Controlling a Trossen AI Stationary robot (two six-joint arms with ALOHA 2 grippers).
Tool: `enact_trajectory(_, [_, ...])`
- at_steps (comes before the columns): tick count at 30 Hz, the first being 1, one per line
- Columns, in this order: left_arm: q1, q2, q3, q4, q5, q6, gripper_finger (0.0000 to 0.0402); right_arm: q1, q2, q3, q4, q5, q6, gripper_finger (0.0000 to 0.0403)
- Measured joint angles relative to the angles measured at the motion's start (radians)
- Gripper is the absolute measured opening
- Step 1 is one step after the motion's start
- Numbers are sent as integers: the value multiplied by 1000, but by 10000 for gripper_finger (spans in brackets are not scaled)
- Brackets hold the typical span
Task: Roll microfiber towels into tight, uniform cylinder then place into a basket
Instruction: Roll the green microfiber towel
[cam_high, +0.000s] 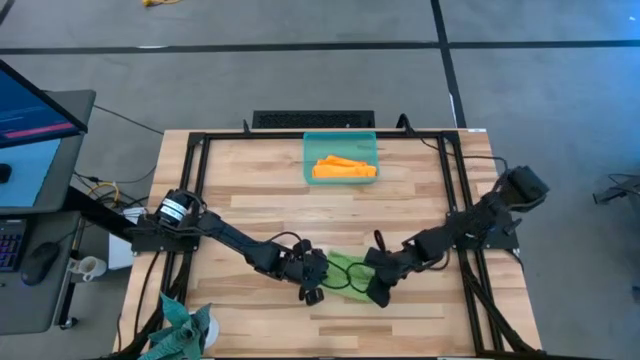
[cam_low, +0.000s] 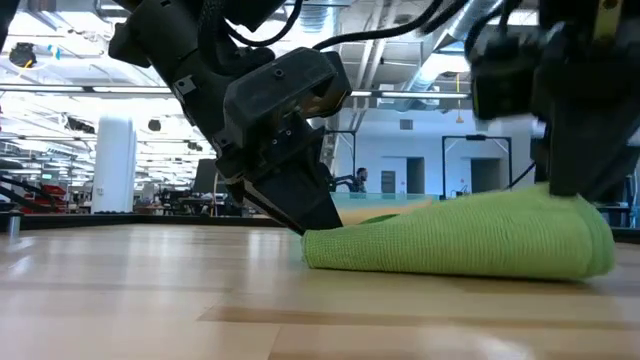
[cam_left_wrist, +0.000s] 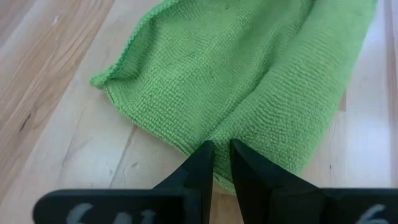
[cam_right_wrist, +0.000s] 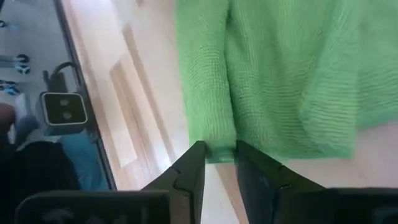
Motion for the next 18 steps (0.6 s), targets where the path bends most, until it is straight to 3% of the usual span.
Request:
enact_trajectory(5, [-1,0,-1,1,-8,-43,49,83,-67,-5,-18,217,-57,107])
enact_trajectory(12, [-8,1,-1,6,-13,-46,49,231,-4,-10,78,611,-56,107])
enact_trajectory(14, [-8,1,-1,8,-13,-46,49,241,39,-10,157,656,-86,107])
enact_trajectory(18, [-8,1,-1,8,-13,-49,49,233,137,-9,296,631,-156,107])
